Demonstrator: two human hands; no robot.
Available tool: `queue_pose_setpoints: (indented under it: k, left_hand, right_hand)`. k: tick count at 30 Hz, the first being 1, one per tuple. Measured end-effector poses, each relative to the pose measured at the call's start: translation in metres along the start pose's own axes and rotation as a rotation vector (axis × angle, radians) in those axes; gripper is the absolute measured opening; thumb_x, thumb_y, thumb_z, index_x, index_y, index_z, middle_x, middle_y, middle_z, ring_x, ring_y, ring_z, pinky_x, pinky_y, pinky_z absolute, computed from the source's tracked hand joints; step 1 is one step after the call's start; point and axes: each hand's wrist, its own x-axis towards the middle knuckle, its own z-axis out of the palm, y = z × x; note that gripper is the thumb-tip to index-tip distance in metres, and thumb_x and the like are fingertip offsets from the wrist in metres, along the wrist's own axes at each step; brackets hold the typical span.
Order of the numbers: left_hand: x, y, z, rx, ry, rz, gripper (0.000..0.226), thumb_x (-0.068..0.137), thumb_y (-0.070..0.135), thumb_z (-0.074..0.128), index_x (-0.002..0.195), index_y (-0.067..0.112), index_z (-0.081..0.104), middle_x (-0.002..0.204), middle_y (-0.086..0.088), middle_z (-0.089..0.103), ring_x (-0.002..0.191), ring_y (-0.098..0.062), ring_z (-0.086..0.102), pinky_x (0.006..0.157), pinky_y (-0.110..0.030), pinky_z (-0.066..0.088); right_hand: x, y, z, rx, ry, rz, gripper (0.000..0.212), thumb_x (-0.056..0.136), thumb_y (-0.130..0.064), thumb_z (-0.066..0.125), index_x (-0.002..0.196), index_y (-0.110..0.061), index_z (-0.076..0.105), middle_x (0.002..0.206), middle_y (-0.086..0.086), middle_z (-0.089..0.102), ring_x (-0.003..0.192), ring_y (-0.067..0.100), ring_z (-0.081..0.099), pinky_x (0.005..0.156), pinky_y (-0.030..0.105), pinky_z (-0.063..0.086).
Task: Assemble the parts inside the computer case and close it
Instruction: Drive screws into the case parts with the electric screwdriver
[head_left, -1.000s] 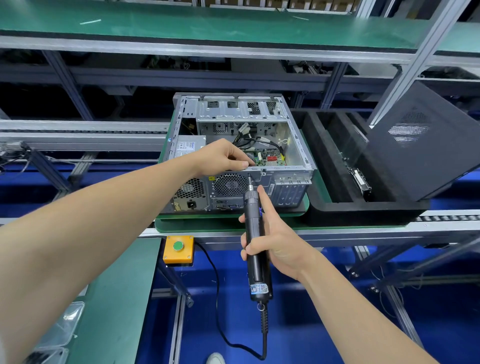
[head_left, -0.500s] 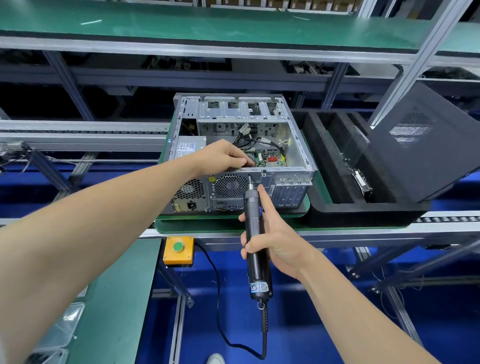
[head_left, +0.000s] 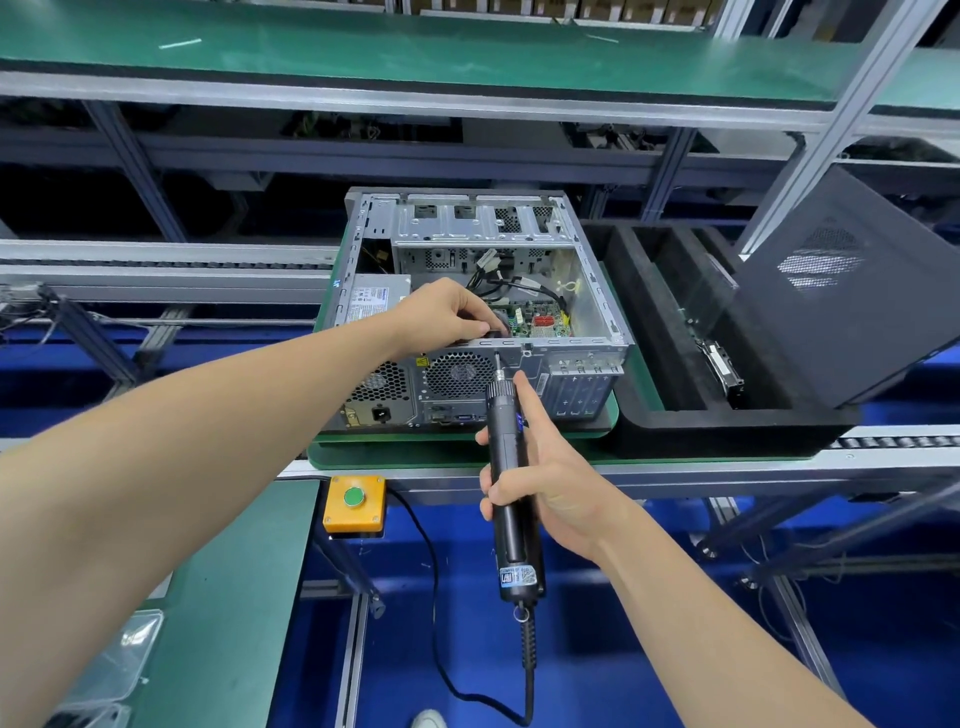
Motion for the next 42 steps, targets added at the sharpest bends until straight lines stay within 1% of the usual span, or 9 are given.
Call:
queue_pose_setpoints:
  k: [8,13,17,22,26,30,35,40,42]
  left_hand:
    - [0.002,-0.005,-0.002,-0.028,-0.02,0.028,0.023,0.1,0.016,0.061,0.105,0.028,0.08,0.067,0.038,0.064,0.051,0.005,0.05,0.052,-0.007,0.037]
    - [0.004,-0.008,-0.003,-0.059,-0.051,-0.019,0.023,0.1,0.018,0.062,0.103,0.031,0.08,0.083,0.028,0.073,0.069,-0.016,0.056,0.067,-0.031,0.047]
    - [0.004,-0.004,-0.005,-0.043,-0.083,-0.015,0.024,0.101,0.019,0.061,0.106,0.032,0.08,0.083,0.031,0.071,0.068,0.0,0.059,0.071,-0.025,0.044]
    - [0.008,0.002,0.002,-0.012,-0.092,-0.001,0.024,0.101,0.017,0.06,0.107,0.03,0.079,0.111,0.003,0.076,0.1,-0.022,0.07,0.097,-0.039,0.053]
    - [0.009,-0.001,0.002,-0.066,-0.049,0.001,0.025,0.1,0.014,0.06,0.103,0.03,0.08,0.079,0.024,0.073,0.062,0.001,0.058,0.063,-0.019,0.046]
    - [0.007,-0.002,0.005,-0.068,0.006,0.008,0.026,0.1,0.012,0.059,0.1,0.027,0.08,0.057,0.028,0.063,0.043,-0.004,0.039,0.047,-0.015,0.035]
    - [0.006,-0.002,0.003,-0.049,0.008,0.037,0.027,0.098,0.011,0.06,0.098,0.028,0.081,0.09,0.046,0.046,0.042,-0.005,0.036,0.047,-0.013,0.034]
    - [0.007,-0.008,0.001,-0.169,-0.054,-0.017,0.029,0.096,0.01,0.062,0.098,0.031,0.082,0.101,0.026,0.074,0.098,0.006,0.065,0.091,-0.022,0.048]
    - [0.008,-0.01,0.001,-0.213,-0.071,-0.013,0.031,0.095,0.007,0.061,0.098,0.029,0.082,0.104,0.023,0.075,0.103,0.007,0.065,0.092,-0.021,0.046]
  right_hand:
    - [0.003,0.005,0.002,0.001,-0.014,-0.009,0.139,0.059,0.012,0.073,0.155,-0.067,0.01,0.136,0.022,0.046,0.08,0.034,0.056,0.079,0.047,0.055]
    - [0.005,0.007,0.001,0.013,-0.02,-0.017,0.139,0.057,0.009,0.075,0.154,-0.068,0.012,0.134,0.019,0.045,0.079,0.033,0.056,0.08,0.047,0.056]
    - [0.005,0.007,0.0,0.002,-0.021,-0.012,0.14,0.058,0.009,0.076,0.155,-0.068,0.01,0.132,0.018,0.046,0.08,0.031,0.057,0.08,0.047,0.056]
    - [0.003,0.004,-0.002,-0.004,-0.051,0.002,0.139,0.063,0.012,0.076,0.157,-0.065,0.007,0.13,0.018,0.046,0.08,0.03,0.059,0.08,0.047,0.056]
    - [0.003,0.003,-0.004,-0.019,-0.039,0.003,0.138,0.066,0.017,0.072,0.157,-0.065,0.007,0.133,0.019,0.045,0.08,0.029,0.06,0.079,0.046,0.056]
    - [0.004,0.003,-0.004,-0.007,-0.04,0.003,0.138,0.065,0.016,0.072,0.157,-0.065,0.007,0.132,0.019,0.046,0.08,0.03,0.059,0.079,0.046,0.056]
    - [0.005,0.005,-0.006,0.016,-0.037,-0.001,0.138,0.064,0.017,0.071,0.157,-0.064,0.009,0.131,0.017,0.047,0.08,0.03,0.059,0.078,0.047,0.056]
    - [0.005,0.004,-0.006,0.024,-0.043,0.006,0.14,0.061,0.013,0.075,0.157,-0.065,0.009,0.133,0.017,0.046,0.08,0.031,0.059,0.079,0.048,0.056]
    - [0.005,0.004,-0.006,0.021,-0.048,0.007,0.14,0.062,0.014,0.075,0.156,-0.065,0.009,0.132,0.017,0.046,0.08,0.03,0.059,0.079,0.048,0.057]
